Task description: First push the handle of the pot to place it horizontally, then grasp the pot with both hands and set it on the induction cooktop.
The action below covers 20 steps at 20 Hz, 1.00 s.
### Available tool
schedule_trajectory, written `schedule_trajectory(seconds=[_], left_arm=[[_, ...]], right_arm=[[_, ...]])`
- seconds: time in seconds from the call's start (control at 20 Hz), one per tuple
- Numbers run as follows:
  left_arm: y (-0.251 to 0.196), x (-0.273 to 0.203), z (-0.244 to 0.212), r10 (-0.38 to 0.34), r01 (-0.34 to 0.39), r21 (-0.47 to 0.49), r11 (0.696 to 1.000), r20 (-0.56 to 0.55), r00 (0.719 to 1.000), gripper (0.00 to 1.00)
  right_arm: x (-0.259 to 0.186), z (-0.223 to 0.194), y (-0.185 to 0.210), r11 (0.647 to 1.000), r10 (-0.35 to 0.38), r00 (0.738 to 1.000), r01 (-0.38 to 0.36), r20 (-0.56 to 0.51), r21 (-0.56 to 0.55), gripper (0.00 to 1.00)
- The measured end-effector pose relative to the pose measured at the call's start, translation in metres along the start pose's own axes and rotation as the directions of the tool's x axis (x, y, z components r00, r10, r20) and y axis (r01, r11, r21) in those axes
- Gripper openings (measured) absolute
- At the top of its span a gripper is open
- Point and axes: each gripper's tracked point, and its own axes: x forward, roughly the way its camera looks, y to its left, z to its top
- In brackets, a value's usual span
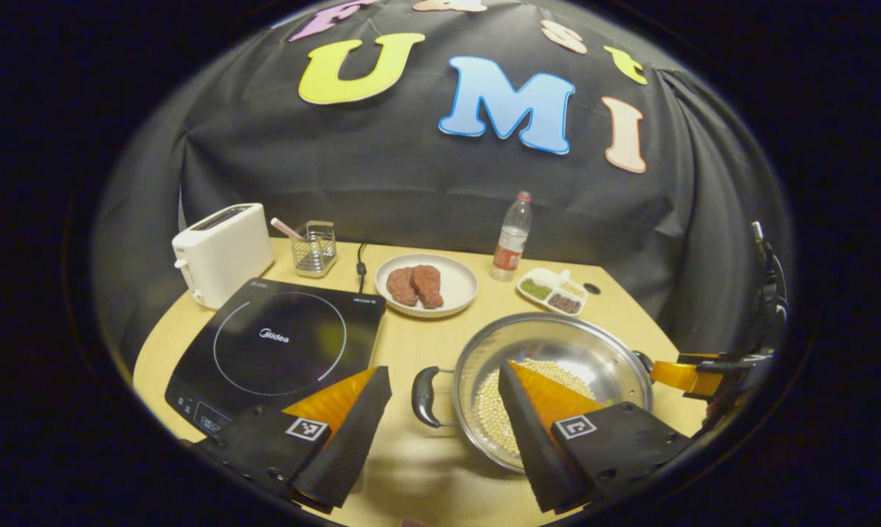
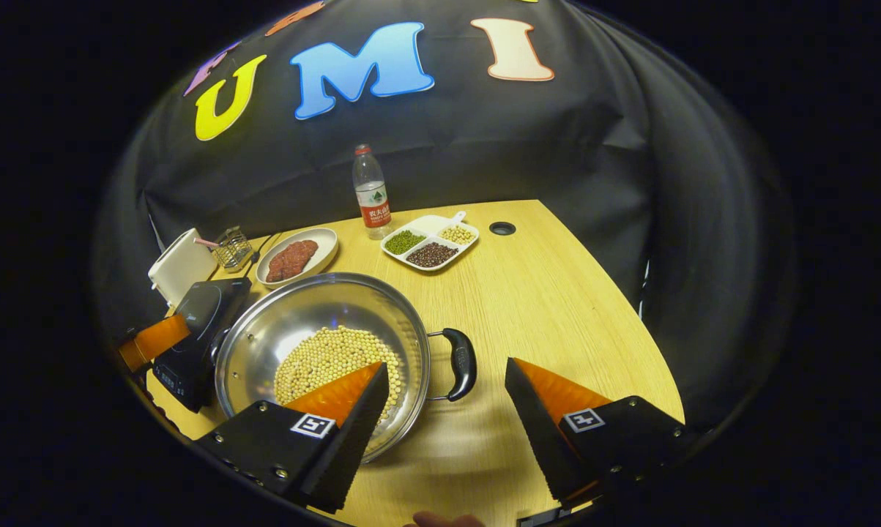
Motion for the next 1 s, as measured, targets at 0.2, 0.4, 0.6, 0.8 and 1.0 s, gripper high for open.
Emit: schedule_trajectory(seconds=[0.2,0.4,0.6,0.8,1.0], left_arm=[[0.009,0.037,-0.022,0.015,-0.014,0.028,1.0,-0.068,0.998,0.96],[0.01,0.061,-0.045,0.009,-0.006,0.026,1.0,-0.149,0.989,0.97],[0.009,0.072,-0.055,-0.001,0.005,0.025,1.0,-0.186,0.983,0.97],[0.01,0.076,-0.062,-0.01,0.016,0.026,1.0,-0.213,0.977,0.96],[0.004,0.079,-0.064,-0.047,0.051,0.009,0.999,-0.229,0.972,0.9]], right_arm=[[0.021,-0.002,-0.006,1.0,-0.026,0.999,0.025,-0.021,-0.012,0.98],[0.041,-0.009,-0.005,0.999,-0.034,0.997,0.033,-0.064,-0.016,0.98],[0.06,-0.017,-0.001,0.999,-0.031,0.994,0.029,-0.106,-0.019,0.97],[0.073,-0.026,-0.001,1.0,-0.027,0.989,0.026,-0.149,-0.011,0.93],[0.077,-0.03,0.001,1.0,-0.005,0.985,0.007,-0.174,0.013,0.77]])
